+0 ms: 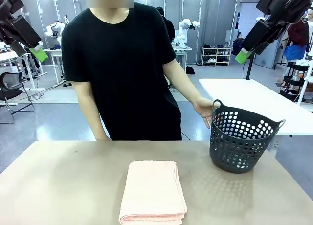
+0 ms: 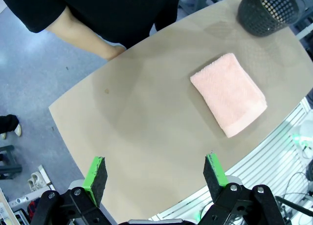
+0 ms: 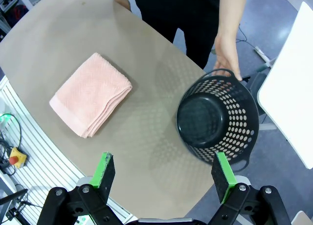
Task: Fold the towel.
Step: Pick up the 100 cm Hotel Towel and place it on the left side of the table.
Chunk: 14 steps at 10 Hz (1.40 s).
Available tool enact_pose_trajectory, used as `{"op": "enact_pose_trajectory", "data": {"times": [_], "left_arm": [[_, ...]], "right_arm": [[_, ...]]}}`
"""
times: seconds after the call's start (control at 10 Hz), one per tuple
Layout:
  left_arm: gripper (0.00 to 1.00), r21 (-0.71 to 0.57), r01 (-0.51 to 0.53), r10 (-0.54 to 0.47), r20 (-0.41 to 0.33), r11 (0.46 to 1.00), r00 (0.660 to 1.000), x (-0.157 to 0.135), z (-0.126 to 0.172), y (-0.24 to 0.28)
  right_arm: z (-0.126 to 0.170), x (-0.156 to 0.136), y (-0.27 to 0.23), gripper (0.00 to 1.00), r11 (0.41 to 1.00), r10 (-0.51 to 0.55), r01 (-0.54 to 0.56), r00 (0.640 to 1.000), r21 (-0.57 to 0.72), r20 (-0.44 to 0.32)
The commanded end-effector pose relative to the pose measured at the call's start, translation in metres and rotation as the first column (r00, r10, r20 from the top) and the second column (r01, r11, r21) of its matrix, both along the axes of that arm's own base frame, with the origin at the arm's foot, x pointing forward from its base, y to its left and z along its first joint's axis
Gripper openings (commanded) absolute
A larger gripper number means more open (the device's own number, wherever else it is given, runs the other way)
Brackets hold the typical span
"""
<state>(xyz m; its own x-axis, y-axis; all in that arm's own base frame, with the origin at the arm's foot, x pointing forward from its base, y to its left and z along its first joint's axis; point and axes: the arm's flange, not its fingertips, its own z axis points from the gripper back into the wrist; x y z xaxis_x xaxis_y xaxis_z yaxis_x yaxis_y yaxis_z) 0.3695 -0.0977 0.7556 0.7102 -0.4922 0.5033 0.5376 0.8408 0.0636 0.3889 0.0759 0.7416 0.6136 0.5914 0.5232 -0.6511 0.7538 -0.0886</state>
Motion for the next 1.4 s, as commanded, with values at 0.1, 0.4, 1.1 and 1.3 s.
{"op": "enact_pose_trajectory", "data": {"times": [0.1,0.4,1.1,1.3], "left_arm": [[1.0,-0.002,0.0,0.0,-0.009,1.0,1.0,0.0,0.003,0.001],[1.0,-0.002,0.0,0.0,-0.009,1.0,1.0,0.0,0.003,0.001],[1.0,-0.192,-0.033,0.014,-0.099,0.981,0.995,0.032,-0.081,-0.004],[1.0,-0.273,-0.06,0.014,-0.168,0.96,0.986,0.054,-0.128,-0.012]], "right_arm": [[0.0,0.0,-0.001,1.0,1.0,-0.006,0.006,1.0,0.004,-0.001],[0.0,0.0,-0.001,1.0,1.0,-0.006,0.006,1.0,0.004,-0.001],[0.0,0.0,-0.001,1.0,1.0,-0.006,0.006,1.0,0.004,-0.001],[0.0,0.0,-0.001,1.0,1.0,-0.006,0.006,1.0,0.004,-0.001]]}}
